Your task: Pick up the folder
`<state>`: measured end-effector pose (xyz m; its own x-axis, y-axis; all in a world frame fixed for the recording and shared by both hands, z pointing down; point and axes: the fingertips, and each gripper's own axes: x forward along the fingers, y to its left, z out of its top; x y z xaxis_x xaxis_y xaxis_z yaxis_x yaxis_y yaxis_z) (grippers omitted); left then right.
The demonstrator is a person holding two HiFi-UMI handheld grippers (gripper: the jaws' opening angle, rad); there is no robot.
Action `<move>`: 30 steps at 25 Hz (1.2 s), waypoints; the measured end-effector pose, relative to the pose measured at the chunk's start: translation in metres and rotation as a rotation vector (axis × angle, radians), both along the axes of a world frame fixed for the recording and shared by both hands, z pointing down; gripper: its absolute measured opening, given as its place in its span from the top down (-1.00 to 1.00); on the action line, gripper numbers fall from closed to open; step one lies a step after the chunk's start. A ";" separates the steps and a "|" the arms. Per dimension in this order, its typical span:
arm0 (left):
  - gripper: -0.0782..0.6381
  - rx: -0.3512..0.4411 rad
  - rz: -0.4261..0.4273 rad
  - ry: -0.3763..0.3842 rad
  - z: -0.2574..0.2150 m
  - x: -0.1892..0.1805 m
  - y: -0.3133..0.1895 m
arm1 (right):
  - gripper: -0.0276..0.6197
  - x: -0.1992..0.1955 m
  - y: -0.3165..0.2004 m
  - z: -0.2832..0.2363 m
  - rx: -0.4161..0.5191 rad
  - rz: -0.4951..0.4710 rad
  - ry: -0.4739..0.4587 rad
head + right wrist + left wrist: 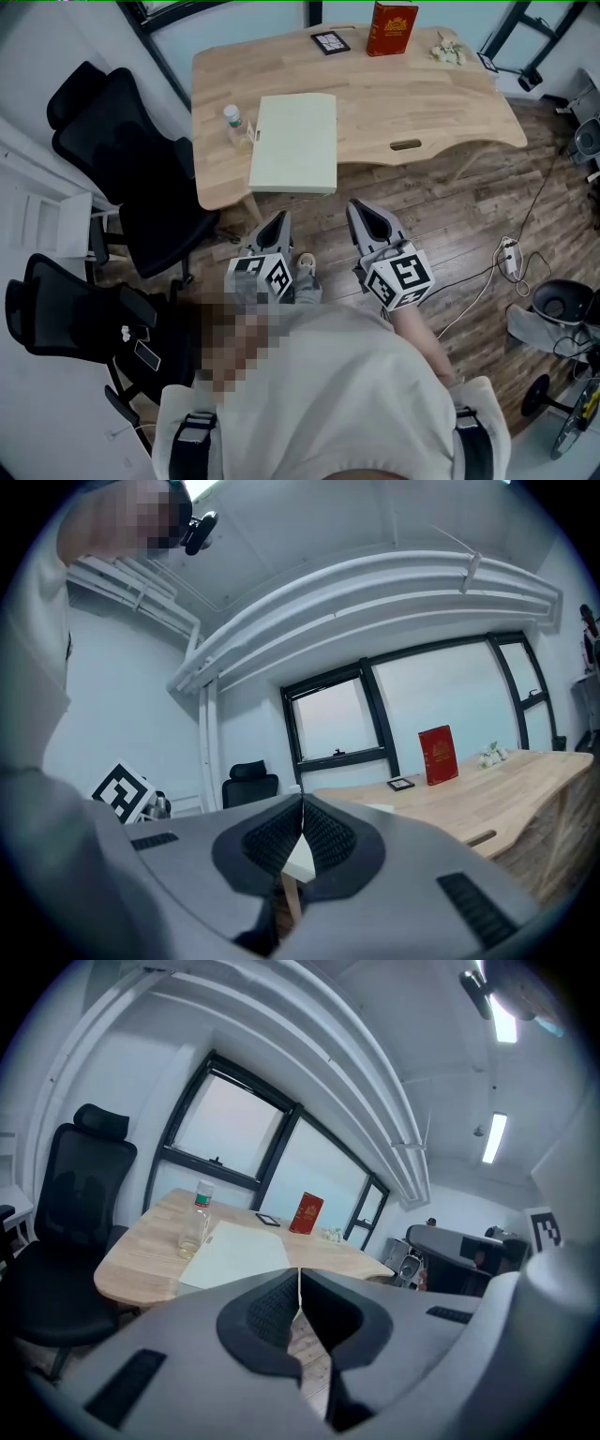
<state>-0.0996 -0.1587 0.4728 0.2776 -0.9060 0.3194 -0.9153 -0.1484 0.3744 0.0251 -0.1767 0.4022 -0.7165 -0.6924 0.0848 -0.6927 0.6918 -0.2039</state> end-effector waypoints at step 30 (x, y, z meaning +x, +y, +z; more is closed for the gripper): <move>0.26 -0.281 0.029 0.517 0.120 -0.016 -0.071 | 0.86 -0.007 -0.084 0.023 -0.088 0.067 0.025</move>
<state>-0.1155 -0.2299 0.5931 0.4846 -0.7961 0.3624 -0.6006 -0.0016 0.7996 0.0176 -0.2611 0.4253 -0.6654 -0.7281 0.1645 -0.7427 0.6237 -0.2437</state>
